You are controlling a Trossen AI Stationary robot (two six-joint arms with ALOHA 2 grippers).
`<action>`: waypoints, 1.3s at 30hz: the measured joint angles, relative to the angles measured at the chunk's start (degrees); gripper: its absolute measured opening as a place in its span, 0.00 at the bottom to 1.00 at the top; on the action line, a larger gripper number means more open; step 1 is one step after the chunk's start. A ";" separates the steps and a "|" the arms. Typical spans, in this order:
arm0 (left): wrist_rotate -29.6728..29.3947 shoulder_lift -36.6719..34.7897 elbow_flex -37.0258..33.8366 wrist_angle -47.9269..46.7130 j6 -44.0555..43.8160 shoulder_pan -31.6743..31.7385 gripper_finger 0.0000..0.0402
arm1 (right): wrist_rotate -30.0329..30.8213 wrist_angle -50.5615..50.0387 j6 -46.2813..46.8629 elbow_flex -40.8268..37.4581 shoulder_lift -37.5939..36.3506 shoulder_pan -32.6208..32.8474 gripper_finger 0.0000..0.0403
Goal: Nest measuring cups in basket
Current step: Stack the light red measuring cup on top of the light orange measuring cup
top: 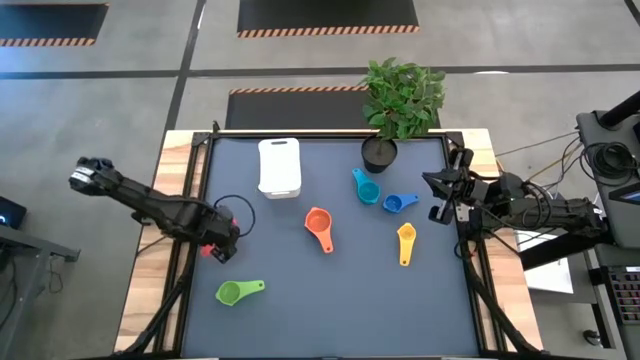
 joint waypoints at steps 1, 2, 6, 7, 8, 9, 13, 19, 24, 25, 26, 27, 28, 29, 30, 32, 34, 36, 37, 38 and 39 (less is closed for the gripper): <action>-0.26 -0.01 -0.06 -0.19 -0.28 -0.34 0.59 | -0.02 0.00 -0.02 0.00 0.00 -0.01 0.02; -0.54 -0.03 -0.08 -0.10 -0.56 -0.64 0.59 | -0.01 -0.02 0.00 0.00 0.00 0.00 0.02; -2.04 0.22 -0.08 0.03 -2.35 -1.04 0.59 | 0.00 0.00 0.00 0.00 0.00 0.00 0.02; -2.73 0.49 -0.10 0.07 -2.85 -1.03 0.59 | 0.00 -0.01 0.04 0.00 0.00 0.00 0.02; -3.43 0.89 -0.08 0.09 -3.41 -1.03 0.59 | -0.01 0.00 0.07 0.00 0.00 -0.01 0.02; -4.06 1.35 -0.09 0.09 -4.11 -1.03 0.59 | -0.01 0.00 0.02 0.00 0.00 -0.02 0.02; -7.11 4.21 -0.13 1.56 -4.12 -1.03 0.59 | -0.02 0.02 -0.58 0.00 0.00 0.00 0.02; -8.19 9.48 -0.14 9.28 0.53 -1.01 0.58 | -0.02 0.61 -1.56 0.00 0.00 -0.01 0.02; -8.24 14.36 -0.51 8.09 0.80 -0.99 0.53 | -0.02 0.64 -1.61 0.00 0.00 0.00 0.02; -8.24 15.18 -0.54 8.05 1.04 -0.99 0.50 | -0.02 0.63 -1.52 0.00 0.00 -0.01 0.02; -8.24 15.94 -0.54 8.18 1.53 -0.99 0.47 | -0.02 0.64 -1.51 0.00 0.00 0.00 0.02; -8.24 16.59 -0.54 8.42 1.95 -0.99 0.44 | -0.02 0.64 -1.49 0.00 0.00 0.00 0.02; -8.24 17.11 -0.54 8.85 2.25 -0.99 0.41 | -0.02 0.63 -1.46 0.00 0.00 -0.01 0.02; -8.24 17.46 -0.54 9.36 2.46 -0.99 0.37 | -0.02 0.63 -1.39 0.00 0.00 -0.01 0.02; -8.24 17.71 -0.54 9.78 2.48 -0.99 0.33 | -0.02 0.63 -1.16 0.00 0.00 -0.01 0.02; -8.24 17.99 -0.53 10.25 2.48 -0.99 0.25 | -0.02 0.63 -0.79 0.00 0.00 0.00 0.02; -8.24 18.00 -0.21 10.34 2.48 -0.99 0.16 | -0.02 0.63 -0.81 0.00 0.00 0.00 0.02; -8.24 17.94 0.22 10.44 2.50 -0.99 0.08 | -0.02 0.63 -0.85 0.00 0.00 -0.02 0.02; -8.26 17.91 0.41 10.44 2.48 -0.99 0.04 | -0.02 0.63 -0.92 0.00 0.00 0.00 0.02; -8.26 17.87 0.59 10.40 2.41 -0.99 0.02 | -0.02 0.63 -0.93 0.00 0.00 0.00 0.02; -8.36 17.87 0.83 10.36 2.38 -0.99 0.02 | -0.02 0.63 -0.96 0.00 0.00 -0.01 0.02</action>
